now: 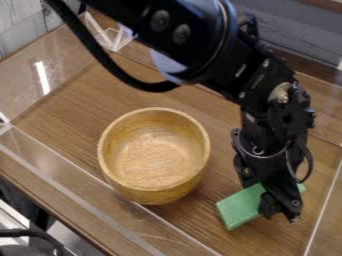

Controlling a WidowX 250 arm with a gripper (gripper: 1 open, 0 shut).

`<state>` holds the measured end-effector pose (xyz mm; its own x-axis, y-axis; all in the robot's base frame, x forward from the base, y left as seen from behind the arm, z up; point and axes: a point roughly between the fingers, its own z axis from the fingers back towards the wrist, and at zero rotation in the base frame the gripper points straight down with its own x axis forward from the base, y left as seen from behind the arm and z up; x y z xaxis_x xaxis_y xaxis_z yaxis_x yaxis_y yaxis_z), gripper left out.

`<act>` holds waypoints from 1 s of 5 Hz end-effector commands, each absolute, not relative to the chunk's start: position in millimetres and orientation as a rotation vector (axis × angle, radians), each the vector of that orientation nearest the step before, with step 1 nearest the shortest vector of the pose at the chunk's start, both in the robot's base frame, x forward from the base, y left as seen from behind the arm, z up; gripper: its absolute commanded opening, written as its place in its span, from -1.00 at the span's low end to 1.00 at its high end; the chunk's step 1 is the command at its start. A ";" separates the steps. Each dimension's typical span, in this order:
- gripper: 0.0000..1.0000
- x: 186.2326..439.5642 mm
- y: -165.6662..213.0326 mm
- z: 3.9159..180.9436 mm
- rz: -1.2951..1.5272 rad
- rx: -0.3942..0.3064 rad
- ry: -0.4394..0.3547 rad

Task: Remove the green block from inside the brown bowl and put it on the table

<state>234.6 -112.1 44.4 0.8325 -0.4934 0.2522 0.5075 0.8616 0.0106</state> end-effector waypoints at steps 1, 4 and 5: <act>-1.00 241.9 -110.6 50.7 -0.517 -0.068 -0.276; -1.00 243.7 -106.5 46.6 -0.492 -0.086 -0.257; -1.00 243.5 -106.3 46.1 -0.486 -0.091 -0.252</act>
